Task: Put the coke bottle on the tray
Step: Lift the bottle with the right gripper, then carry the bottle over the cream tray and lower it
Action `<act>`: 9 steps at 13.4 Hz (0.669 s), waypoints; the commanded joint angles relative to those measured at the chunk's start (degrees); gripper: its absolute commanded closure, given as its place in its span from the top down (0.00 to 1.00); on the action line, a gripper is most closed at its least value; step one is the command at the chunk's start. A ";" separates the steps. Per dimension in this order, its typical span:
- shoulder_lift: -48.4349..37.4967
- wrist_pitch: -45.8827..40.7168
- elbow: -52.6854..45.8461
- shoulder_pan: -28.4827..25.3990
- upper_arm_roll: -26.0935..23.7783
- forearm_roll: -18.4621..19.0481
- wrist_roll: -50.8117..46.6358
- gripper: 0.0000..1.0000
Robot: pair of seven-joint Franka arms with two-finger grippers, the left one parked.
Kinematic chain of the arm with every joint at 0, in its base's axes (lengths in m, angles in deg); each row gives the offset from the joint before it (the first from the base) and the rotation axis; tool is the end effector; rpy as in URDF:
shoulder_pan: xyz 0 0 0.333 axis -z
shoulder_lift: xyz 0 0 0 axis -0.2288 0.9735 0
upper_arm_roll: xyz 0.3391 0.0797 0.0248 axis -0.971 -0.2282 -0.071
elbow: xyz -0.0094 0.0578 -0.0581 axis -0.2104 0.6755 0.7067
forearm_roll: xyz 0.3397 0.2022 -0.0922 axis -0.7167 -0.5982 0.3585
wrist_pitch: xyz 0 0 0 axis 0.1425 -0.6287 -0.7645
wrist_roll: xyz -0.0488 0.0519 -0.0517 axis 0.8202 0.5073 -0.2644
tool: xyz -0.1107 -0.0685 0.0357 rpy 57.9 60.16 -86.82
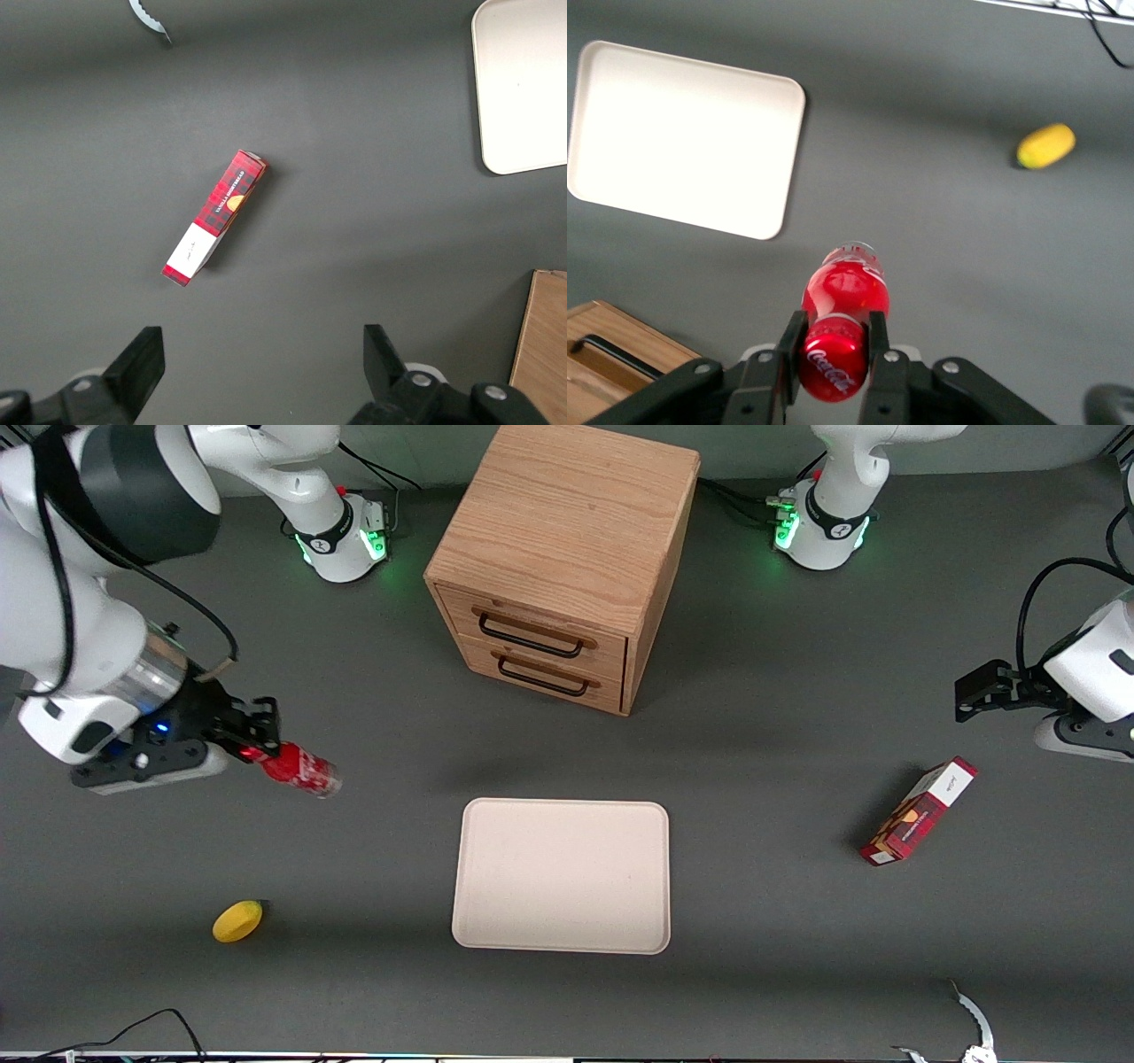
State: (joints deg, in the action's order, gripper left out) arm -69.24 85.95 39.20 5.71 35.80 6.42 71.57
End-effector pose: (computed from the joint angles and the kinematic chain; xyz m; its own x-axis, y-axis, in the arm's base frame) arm 0.6507 0.1783 0.5843 0.9844 0.1656 0.0588 0.1682 -0.9848 -0.0426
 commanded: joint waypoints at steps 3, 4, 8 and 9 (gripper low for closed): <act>20.11 3.50 -22.38 -7.68 1.74 1.11 -2.18 0.00; 21.79 7.01 -22.48 -8.56 2.70 1.11 -2.27 0.00; 26.80 14.42 -22.31 -13.14 6.93 1.03 -4.03 0.00; 28.12 15.82 -22.22 -13.23 6.93 1.03 -4.20 0.00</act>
State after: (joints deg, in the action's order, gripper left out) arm -43.65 100.84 20.55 -6.08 41.37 6.52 69.31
